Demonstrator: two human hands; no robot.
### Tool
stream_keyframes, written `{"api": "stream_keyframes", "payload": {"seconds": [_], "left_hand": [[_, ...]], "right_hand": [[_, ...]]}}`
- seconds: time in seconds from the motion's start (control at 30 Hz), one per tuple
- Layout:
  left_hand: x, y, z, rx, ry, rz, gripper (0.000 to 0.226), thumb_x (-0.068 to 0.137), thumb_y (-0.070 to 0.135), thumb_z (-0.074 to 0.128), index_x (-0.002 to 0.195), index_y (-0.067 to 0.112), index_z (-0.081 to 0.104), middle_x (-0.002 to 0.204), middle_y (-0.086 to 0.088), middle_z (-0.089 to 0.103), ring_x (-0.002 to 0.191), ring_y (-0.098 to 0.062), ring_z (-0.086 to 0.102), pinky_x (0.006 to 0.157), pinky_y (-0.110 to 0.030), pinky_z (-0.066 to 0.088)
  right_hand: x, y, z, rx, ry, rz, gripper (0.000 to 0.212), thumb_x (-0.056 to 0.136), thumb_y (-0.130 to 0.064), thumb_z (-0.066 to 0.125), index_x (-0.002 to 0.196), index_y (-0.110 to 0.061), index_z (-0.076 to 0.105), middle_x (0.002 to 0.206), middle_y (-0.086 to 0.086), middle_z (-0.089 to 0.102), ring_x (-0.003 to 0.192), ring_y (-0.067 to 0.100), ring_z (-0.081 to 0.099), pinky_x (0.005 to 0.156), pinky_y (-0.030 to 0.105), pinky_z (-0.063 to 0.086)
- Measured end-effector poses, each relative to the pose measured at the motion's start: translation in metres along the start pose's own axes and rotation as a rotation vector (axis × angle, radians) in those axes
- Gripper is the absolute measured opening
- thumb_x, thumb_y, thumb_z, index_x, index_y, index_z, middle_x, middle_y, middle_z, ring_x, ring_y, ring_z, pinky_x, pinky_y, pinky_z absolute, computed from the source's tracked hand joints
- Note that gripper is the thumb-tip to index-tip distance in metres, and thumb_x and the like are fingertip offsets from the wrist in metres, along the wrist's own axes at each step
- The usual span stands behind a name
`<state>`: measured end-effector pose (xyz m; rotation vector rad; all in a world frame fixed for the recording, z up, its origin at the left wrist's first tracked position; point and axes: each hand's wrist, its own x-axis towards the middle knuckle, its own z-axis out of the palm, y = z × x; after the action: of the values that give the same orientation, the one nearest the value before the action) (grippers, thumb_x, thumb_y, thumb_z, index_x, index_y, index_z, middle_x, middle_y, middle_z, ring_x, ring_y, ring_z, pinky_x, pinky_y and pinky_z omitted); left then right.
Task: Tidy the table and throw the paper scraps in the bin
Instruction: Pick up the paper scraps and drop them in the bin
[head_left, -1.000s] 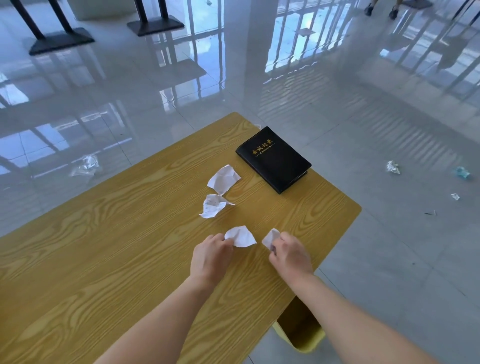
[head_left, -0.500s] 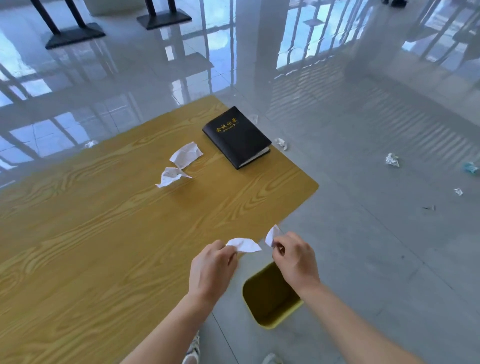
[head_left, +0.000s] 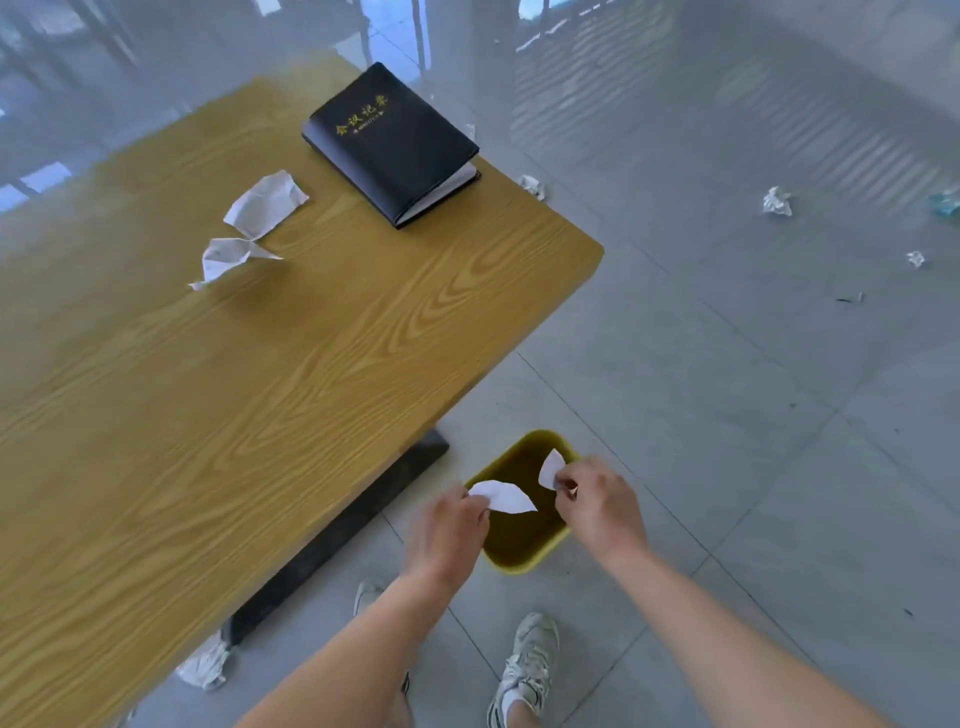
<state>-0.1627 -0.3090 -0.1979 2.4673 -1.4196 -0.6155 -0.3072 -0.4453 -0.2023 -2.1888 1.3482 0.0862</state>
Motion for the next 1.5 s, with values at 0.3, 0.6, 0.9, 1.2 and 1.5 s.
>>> {"api": "stream_keyframes", "payload": {"seconds": [0.3,0.6,0.9,1.2,1.5], "left_hand": [[0.032,-0.037,0.148,0.104,-0.183,0.013,0.026,0.1,0.027,0.047,0.098,0.02,0.072,0.077,0.005,0.054,0.063,-0.008,0.048,0.053,-0.015,0.026],[0.085,-0.051,0.253,0.248,-0.256,0.092,0.018,0.098,0.021,0.052,0.096,0.016,0.069,0.076,0.001,0.05,0.067,-0.012,0.045,0.053,-0.024,0.04],[0.1,-0.067,0.293,0.211,-0.246,0.088,0.021,0.099,0.028,0.052,0.115,0.028,0.065,0.095,0.005,0.058,0.077,-0.01,0.048,0.065,-0.02,0.045],[0.097,-0.06,0.258,0.23,-0.21,0.042,0.025,0.1,0.023,0.041,0.107,0.026,0.064,0.084,0.005,0.052,0.073,-0.012,0.045,0.066,-0.026,0.045],[0.067,-0.016,0.158,0.188,-0.176,0.064,0.021,0.099,0.027,0.04,0.104,0.028,0.06,0.085,0.007,0.052,0.074,-0.01,0.046,0.072,-0.027,0.048]], "right_hand": [[0.033,0.088,0.124,-0.008,-0.133,0.141,0.016,0.091,-0.02,0.055,0.098,-0.018,0.069,0.099,0.003,0.059,0.087,0.023,0.057,0.067,0.03,0.041],[0.082,0.129,0.212,-0.124,-0.209,0.037,0.024,0.093,-0.014,0.045,0.107,-0.018,0.064,0.106,0.003,0.056,0.102,0.023,0.051,0.075,0.033,0.044],[0.114,0.156,0.251,-0.152,-0.182,0.037,0.022,0.098,-0.021,0.044,0.111,-0.017,0.061,0.107,0.004,0.057,0.101,0.025,0.053,0.082,0.038,0.049],[0.107,0.148,0.216,-0.132,-0.232,0.109,0.025,0.096,-0.018,0.043,0.114,-0.019,0.061,0.11,0.001,0.057,0.104,0.023,0.051,0.078,0.038,0.051],[0.071,0.104,0.124,-0.082,-0.207,0.131,0.032,0.093,-0.023,0.047,0.124,-0.024,0.058,0.117,0.0,0.057,0.112,0.023,0.052,0.085,0.037,0.049]]}}
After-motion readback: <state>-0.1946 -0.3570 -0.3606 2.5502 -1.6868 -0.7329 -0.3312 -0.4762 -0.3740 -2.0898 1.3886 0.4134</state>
